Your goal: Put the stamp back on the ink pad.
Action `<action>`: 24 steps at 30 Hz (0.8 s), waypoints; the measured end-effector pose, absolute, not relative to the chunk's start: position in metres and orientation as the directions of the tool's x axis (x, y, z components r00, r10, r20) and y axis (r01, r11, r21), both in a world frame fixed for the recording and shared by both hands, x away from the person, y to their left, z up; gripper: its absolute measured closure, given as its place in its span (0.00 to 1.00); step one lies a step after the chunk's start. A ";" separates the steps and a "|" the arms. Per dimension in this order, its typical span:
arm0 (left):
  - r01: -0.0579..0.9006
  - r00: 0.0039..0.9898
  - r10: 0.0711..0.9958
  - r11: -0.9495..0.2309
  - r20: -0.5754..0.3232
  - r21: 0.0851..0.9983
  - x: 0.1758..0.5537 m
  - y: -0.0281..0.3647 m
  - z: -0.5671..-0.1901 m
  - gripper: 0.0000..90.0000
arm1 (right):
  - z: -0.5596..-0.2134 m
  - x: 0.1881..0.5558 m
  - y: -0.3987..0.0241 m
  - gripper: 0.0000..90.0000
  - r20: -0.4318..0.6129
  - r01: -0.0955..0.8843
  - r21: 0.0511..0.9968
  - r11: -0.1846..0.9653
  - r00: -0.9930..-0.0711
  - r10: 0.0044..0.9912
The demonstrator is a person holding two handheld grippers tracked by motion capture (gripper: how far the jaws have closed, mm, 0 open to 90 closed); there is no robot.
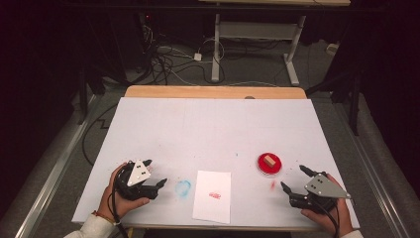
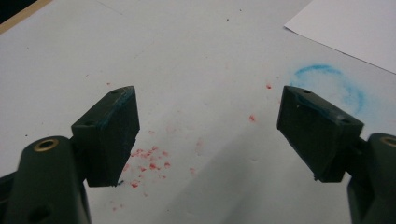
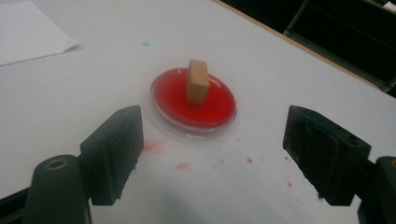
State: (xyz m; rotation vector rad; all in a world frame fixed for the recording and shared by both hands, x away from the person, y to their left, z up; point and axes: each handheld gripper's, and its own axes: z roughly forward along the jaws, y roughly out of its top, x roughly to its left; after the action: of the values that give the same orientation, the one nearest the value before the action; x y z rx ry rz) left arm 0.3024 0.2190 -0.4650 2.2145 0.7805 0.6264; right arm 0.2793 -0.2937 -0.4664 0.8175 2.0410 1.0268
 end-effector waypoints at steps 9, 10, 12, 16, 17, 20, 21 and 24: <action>0.324 0.708 0.666 -0.602 0.235 0.729 0.299 0.215 -0.465 0.22 | -0.468 0.277 -0.294 0.24 -0.302 0.208 0.851 0.482 -0.557 0.773; 0.334 0.708 0.668 -0.602 0.229 0.725 0.298 0.215 -0.466 0.22 | -0.467 0.276 -0.294 0.24 -0.302 0.206 0.852 0.481 -0.557 0.774; 0.336 0.709 0.666 -0.609 0.232 0.719 0.297 0.216 -0.467 0.22 | -0.465 0.276 -0.294 0.24 -0.300 0.203 0.856 0.476 -0.555 0.776; 0.338 0.708 0.668 -0.606 0.230 0.720 0.297 0.217 -0.467 0.22 | -0.463 0.275 -0.291 0.24 -0.311 0.189 0.856 0.482 -0.557 0.770; 0.336 0.708 0.666 -0.609 0.233 0.719 0.297 0.217 -0.467 0.22 | -0.463 0.275 -0.290 0.24 -0.306 0.189 0.857 0.479 -0.561 0.769; 0.337 0.708 0.667 -0.608 0.233 0.719 0.298 0.217 -0.467 0.22 | -0.464 0.276 -0.289 0.24 -0.308 0.189 0.856 0.481 -0.560 0.769; 0.337 0.708 0.667 -0.609 0.234 0.718 0.298 0.217 -0.467 0.22 | -0.464 0.276 -0.289 0.24 -0.304 0.189 0.858 0.478 -0.563 0.769; 0.337 0.707 0.667 -0.610 0.234 0.717 0.297 0.217 -0.467 0.22 | -0.463 0.276 -0.288 0.24 -0.307 0.185 0.859 0.476 -0.558 0.771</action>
State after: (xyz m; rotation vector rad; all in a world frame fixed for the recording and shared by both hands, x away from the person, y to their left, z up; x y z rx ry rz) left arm 0.2970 0.2167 -0.4670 2.2529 0.7608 0.6481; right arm 0.2760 -0.2883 -0.4630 0.7897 2.0181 1.0591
